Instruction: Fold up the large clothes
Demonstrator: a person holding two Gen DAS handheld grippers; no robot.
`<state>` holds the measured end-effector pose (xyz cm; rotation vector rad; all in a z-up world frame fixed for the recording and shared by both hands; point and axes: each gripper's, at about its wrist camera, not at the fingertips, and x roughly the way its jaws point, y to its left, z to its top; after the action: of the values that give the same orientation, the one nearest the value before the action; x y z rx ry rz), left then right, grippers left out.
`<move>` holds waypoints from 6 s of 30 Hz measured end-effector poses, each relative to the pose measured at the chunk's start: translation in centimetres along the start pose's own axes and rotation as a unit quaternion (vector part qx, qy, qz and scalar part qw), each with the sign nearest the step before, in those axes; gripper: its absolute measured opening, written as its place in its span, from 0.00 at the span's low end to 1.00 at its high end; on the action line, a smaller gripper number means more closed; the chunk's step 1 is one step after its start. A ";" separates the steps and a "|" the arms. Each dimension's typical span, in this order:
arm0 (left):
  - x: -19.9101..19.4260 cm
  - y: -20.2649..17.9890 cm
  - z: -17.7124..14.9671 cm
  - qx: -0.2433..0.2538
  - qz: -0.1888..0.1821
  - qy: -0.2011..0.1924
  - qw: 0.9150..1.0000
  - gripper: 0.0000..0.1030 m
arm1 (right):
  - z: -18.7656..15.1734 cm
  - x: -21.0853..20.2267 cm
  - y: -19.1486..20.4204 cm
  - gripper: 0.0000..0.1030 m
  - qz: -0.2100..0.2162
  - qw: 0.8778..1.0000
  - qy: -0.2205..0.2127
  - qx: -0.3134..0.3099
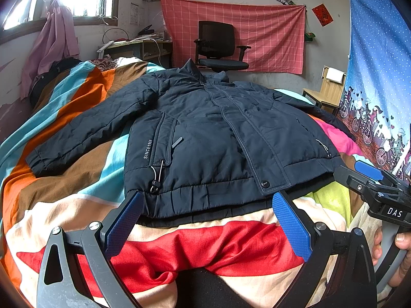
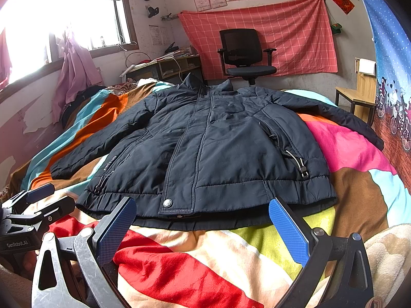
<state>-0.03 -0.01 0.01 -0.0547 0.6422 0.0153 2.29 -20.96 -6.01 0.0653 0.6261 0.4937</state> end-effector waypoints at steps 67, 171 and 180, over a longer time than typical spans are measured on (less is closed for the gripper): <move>21.4 -2.9 19.7 0.064 0.067 0.279 0.956 0.96 | 14.7 10.3 -15.0 1.00 -0.120 0.988 0.028 0.089; 32.7 16.5 19.4 -0.098 -0.011 0.102 0.990 0.97 | 24.9 31.6 -4.4 0.79 0.006 0.989 0.142 -0.051; 35.4 15.4 17.6 -0.063 0.037 0.143 0.987 0.99 | 25.9 37.5 -14.1 0.52 -0.102 0.983 0.143 0.044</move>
<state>38.41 16.25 -7.85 -0.1580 0.9298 0.1227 49.42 -13.79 -8.34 0.0131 0.9256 0.2769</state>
